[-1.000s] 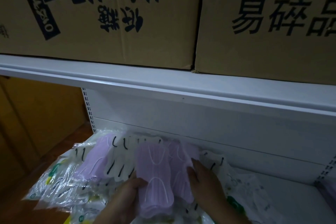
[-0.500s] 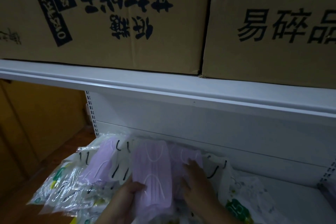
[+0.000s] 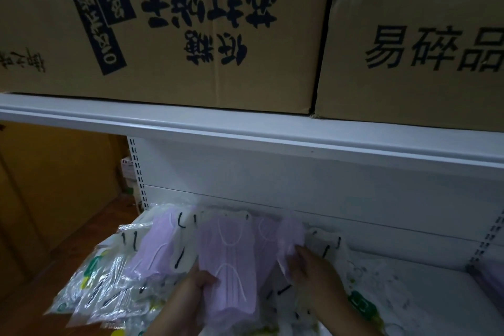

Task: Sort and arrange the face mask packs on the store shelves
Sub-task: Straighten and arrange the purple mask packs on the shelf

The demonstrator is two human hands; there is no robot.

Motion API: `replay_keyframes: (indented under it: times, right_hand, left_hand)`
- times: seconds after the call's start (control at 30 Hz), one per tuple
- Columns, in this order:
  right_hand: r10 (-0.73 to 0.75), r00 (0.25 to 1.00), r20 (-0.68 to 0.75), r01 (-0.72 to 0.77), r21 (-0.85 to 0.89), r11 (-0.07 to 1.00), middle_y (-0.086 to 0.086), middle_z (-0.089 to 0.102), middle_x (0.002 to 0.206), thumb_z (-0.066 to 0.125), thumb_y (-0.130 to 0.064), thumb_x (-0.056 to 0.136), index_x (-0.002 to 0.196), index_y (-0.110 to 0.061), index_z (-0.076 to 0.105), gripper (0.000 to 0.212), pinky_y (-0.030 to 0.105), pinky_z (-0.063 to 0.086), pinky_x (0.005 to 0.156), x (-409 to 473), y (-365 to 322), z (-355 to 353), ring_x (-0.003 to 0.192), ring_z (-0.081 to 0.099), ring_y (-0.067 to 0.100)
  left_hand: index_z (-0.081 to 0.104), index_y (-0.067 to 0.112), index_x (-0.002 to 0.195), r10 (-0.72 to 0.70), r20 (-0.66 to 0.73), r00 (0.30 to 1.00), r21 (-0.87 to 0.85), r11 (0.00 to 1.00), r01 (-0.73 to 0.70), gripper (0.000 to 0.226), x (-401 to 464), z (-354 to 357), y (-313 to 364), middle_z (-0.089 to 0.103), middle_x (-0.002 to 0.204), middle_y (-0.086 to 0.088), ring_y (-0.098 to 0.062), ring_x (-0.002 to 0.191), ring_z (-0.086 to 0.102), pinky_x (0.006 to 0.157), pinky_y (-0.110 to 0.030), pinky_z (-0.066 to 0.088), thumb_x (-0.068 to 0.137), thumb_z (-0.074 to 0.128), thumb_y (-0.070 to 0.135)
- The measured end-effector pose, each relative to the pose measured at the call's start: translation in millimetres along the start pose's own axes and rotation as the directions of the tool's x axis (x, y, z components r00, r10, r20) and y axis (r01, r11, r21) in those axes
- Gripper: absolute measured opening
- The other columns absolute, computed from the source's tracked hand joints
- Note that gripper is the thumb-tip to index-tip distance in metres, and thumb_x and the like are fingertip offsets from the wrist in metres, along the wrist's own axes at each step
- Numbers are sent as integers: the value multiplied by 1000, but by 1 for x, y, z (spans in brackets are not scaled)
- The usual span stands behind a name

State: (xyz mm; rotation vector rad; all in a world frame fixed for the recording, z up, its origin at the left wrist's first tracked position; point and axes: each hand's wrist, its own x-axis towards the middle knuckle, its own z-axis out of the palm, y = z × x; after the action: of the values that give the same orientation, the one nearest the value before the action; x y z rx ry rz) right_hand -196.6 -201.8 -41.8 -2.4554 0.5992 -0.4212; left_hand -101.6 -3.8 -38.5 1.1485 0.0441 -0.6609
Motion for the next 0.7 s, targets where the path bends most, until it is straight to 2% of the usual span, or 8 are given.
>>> replay_keyframes:
  times: [0.07, 0.17, 0.23, 0.3, 0.37, 0.47, 0.57, 0.7]
  right_hand:
    - [-34, 999, 23, 31, 139, 990, -5, 62, 117, 51, -41, 94, 123, -25, 58, 34, 17, 42, 84, -16, -16, -4, 97, 58, 5]
    - [-218, 960, 174, 233, -68, 970, 3, 39, 149, 46, -39, 94, 144, -17, 37, 55, 22, 31, 106, -32, -29, 6, 135, 38, 15]
    - [-157, 959, 236, 196, -155, 968, -1, 13, 160, 43, -37, 97, 152, -19, 21, 62, 20, 14, 115, -40, -30, 7, 147, 13, 12]
    - [-92, 972, 216, 128, -158, 979, -3, 4, 161, 42, -34, 97, 152, -21, 17, 62, 17, 5, 115, -48, -24, 3, 148, 3, 11]
    - [-78, 974, 213, 114, -164, 980, -4, -1, 161, 43, -29, 96, 152, -22, 18, 61, 15, -1, 113, -60, -18, -3, 148, -3, 12]
    - [8, 996, 90, -1, -79, 997, -7, -15, 157, 48, -32, 95, 152, -23, 10, 70, 13, -4, 112, -85, -6, -10, 147, -10, 10]
    - [400, 907, -132, -370, 205, 906, -7, 23, 155, 60, -39, 88, 152, -28, 12, 81, 13, 30, 102, -114, 6, -28, 140, 30, 9]
    - [693, 717, -74, -566, 519, 640, -5, 63, 113, 72, -34, 81, 125, -24, 51, 50, 13, 44, 84, -137, 32, -61, 100, 61, 9]
  left_hand:
    - [51, 5, 131, -8, 84, 996, -69, 998, 14, 60, -2, 9, -5, 68, 98, -28, -43, 85, 65, 64, -41, 54, 78, 34, -19]
    - [49, 3, 134, -68, 208, 976, -94, 992, 89, 53, -3, 18, -22, 73, 93, -21, -33, 78, 72, 59, -37, 58, 81, 44, -2]
    - [47, 4, 138, -204, 207, 957, -1, 978, 208, 50, 0, 32, -31, 76, 84, -11, -24, 74, 73, 68, -39, 56, 91, 50, 21]
    - [54, -9, 128, -267, 422, 866, 96, 964, 250, 38, 3, 49, -33, 74, 88, -21, -29, 86, 72, 84, -44, 50, 92, 44, -4]
    - [69, -14, 94, -231, 490, 840, -2, 964, 266, 54, 6, 65, -42, 71, 84, -28, -29, 83, 73, 79, -36, 53, 83, 19, -30]
    - [69, -2, 96, -331, 444, 832, -28, 923, 383, 35, 0, 71, -65, 72, 84, -17, -32, 79, 66, 68, -41, 53, 94, 34, 1]
    - [63, 1, 88, -339, 367, 866, 132, 941, 312, 22, -5, 89, -82, 68, 71, -17, -27, 70, 62, 62, -37, 46, 95, 42, 4]
    - [63, -3, 39, -326, 501, 802, 112, 943, 314, 56, -33, 137, -95, 59, 47, -20, -19, 34, 59, 34, -19, 45, 89, 37, -4]
